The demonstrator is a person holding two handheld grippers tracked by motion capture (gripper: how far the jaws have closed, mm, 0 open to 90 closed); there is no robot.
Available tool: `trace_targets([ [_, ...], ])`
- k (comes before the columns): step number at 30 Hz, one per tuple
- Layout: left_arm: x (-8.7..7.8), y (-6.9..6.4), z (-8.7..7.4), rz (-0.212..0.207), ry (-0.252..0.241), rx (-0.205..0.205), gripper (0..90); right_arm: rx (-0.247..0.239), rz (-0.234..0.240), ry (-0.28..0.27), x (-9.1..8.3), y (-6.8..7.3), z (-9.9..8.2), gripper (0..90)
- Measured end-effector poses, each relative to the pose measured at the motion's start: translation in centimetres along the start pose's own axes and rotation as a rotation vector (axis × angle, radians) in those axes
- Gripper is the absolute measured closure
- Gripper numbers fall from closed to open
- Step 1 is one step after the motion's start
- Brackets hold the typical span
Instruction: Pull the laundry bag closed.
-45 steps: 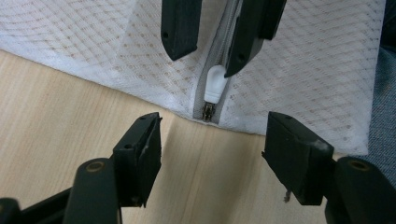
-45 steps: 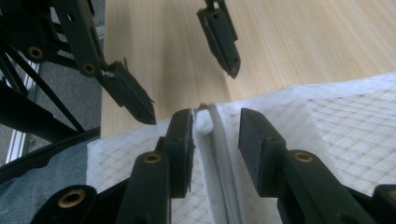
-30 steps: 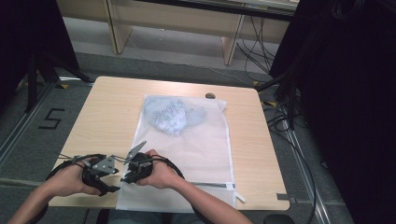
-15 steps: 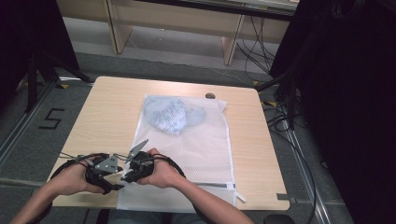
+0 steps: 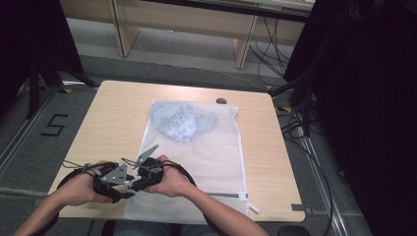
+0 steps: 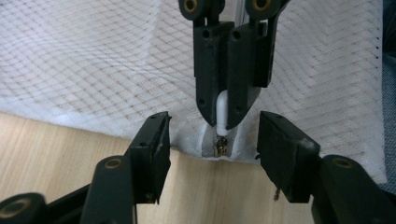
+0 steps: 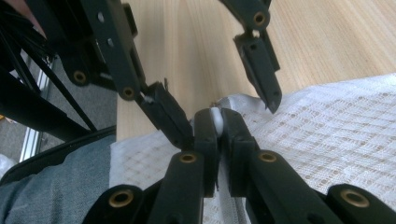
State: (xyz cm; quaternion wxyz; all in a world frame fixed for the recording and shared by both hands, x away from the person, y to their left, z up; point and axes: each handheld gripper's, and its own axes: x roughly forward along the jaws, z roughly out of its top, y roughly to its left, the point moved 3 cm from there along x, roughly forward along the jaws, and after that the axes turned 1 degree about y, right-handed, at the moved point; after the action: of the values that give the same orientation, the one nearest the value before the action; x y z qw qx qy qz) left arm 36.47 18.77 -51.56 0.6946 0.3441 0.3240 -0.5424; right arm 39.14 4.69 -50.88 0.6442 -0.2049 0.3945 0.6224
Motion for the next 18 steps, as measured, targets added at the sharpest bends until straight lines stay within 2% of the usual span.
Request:
trace_targets([
  [1,0.15,-0.04,0.0,0.016,-0.008,0.003,46.5,0.003,-0.001,-0.002,-0.02,-0.01,-0.01,86.8],
  [2,0.31,-0.11,0.03,0.02,-0.017,0.0,49.9,0.062,0.01,0.001,-0.13,0.26,-0.1,86.8],
  [3,0.33,-0.13,0.0,0.006,-0.004,0.008,49.9,0.062,0.01,0.001,-0.13,0.26,-0.1,86.8],
  [4,0.52,-0.27,0.04,0.018,-0.028,-0.016,51.3,0.043,0.007,-0.009,-0.08,0.03,-0.08,86.8],
  [5,0.47,-0.19,0.01,0.033,-0.022,-0.01,53.0,0.046,0.003,-0.016,-0.08,-0.03,-0.09,86.8],
  [6,0.36,-0.09,-0.06,0.033,-0.004,0.006,54.3,0.086,0.01,-0.011,-0.2,0.21,-0.12,86.8],
  [7,0.35,-0.11,-0.1,0.036,-0.004,0.002,56.8,0.064,0.013,-0.036,-0.21,-0.1,-0.06,86.8],
  [8,0.27,-0.05,-0.16,0.032,0.009,0.017,56.8,0.064,0.013,-0.036,-0.21,-0.1,-0.06,86.8],
  [10,0.32,-0.09,-0.25,0.043,0.001,-0.003,59.9,0.096,0.021,-0.035,-0.39,-0.04,-0.12,86.8],
  [11,0.28,-0.02,-0.27,0.045,-0.001,-0.001,61.8,0.082,0.021,-0.047,-0.36,-0.21,-0.08,86.8],
  [13,0.17,0.04,-0.29,0.061,-0.005,-0.005,66.5,0.103,0.026,-0.061,-0.52,-0.33,-0.13,86.8],
  [14,0.04,0.1,-0.24,0.045,0.005,-0.01,68.8,0.116,0.03,-0.064,-0.6,-0.35,-0.15,86.8],
  [15,0.03,0.11,-0.22,0.071,-0.001,0.001,70.6,0.123,0.034,-0.072,-0.65,-0.38,-0.13,86.8],
  [16,-0.03,0.09,-0.18,0.071,0.008,0.01,72.1,0.134,0.03,-0.074,-0.74,-0.4,-0.15,86.8],
  [17,-0.03,0.08,-0.11,0.056,0.013,-0.005,73.5,0.14,0.037,-0.08,-0.74,-0.38,-0.12,86.8],
  [18,-0.02,-0.03,-0.08,0.073,0.006,-0.008,74.5,0.148,0.033,-0.081,-0.8,-0.33,-0.13,86.8],
])
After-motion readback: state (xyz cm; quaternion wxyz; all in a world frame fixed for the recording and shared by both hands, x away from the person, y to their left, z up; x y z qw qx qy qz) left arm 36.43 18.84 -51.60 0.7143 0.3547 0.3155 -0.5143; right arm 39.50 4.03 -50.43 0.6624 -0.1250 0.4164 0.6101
